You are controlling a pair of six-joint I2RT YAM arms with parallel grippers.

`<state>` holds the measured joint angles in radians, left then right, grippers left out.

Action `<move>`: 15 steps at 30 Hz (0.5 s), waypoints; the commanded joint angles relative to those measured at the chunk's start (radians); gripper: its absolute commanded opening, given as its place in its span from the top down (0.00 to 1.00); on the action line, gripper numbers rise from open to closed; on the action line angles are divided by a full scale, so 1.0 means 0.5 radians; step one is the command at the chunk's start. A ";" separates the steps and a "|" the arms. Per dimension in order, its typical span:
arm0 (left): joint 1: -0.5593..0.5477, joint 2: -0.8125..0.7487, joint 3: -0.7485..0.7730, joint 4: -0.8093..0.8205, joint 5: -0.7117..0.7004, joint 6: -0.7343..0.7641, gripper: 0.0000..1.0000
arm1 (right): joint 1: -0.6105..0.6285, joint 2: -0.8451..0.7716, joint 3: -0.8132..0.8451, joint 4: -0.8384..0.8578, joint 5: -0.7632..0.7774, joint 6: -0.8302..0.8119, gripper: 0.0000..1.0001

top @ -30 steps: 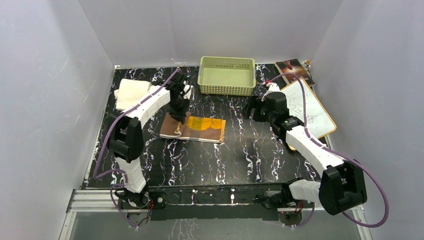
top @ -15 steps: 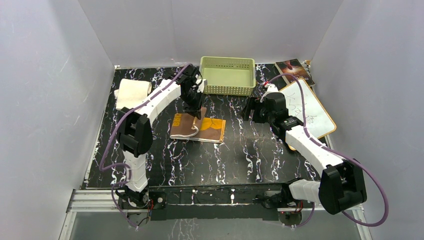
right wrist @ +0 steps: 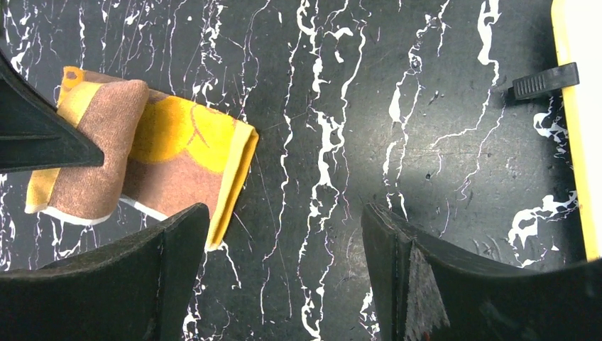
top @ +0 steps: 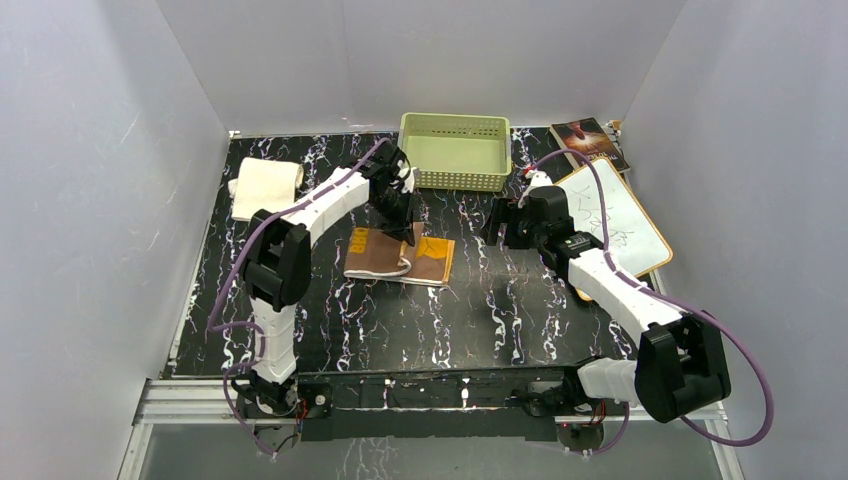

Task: Roll the towels
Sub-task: Fold the towel at the center of the board.

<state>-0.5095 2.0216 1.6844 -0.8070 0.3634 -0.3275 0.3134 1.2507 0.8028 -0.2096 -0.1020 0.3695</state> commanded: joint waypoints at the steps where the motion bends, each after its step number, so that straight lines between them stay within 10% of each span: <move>1: -0.035 -0.060 0.003 0.055 0.125 -0.156 1.00 | 0.007 0.010 0.070 0.060 -0.022 -0.032 0.23; 9: -0.039 -0.067 -0.056 0.169 0.138 -0.236 1.00 | 0.005 0.016 0.058 0.057 -0.026 -0.041 0.22; 15: -0.051 -0.187 -0.208 0.465 0.304 -0.311 0.36 | 0.004 0.042 0.038 0.092 -0.034 -0.040 0.20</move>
<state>-0.5266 2.0201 1.6230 -0.6712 0.4229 -0.4438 0.3134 1.2617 0.8028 -0.2111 -0.1085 0.3641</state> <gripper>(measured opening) 0.556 0.797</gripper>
